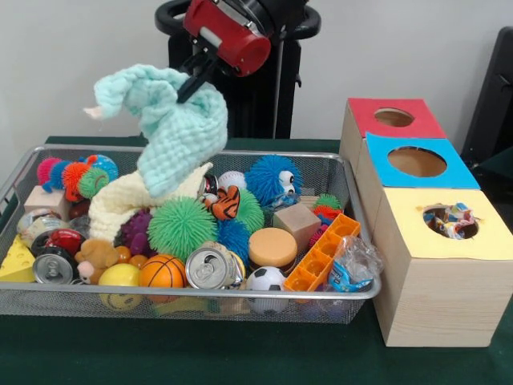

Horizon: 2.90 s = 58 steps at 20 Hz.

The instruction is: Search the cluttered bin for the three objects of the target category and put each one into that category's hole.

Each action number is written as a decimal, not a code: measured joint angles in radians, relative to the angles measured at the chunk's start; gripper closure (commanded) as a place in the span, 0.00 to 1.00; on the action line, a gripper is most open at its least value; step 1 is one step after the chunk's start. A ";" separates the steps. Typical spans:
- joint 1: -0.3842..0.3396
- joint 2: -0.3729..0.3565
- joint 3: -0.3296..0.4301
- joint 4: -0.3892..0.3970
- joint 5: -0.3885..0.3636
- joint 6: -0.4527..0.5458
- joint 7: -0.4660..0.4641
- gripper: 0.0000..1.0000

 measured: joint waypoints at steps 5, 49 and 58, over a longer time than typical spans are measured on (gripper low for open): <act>0.006 0.026 -0.041 0.000 0.047 -0.030 0.000 1.00; 0.006 0.047 -0.087 0.000 0.085 -0.042 0.000 1.00; 0.006 0.047 -0.087 0.000 0.085 -0.042 0.000 1.00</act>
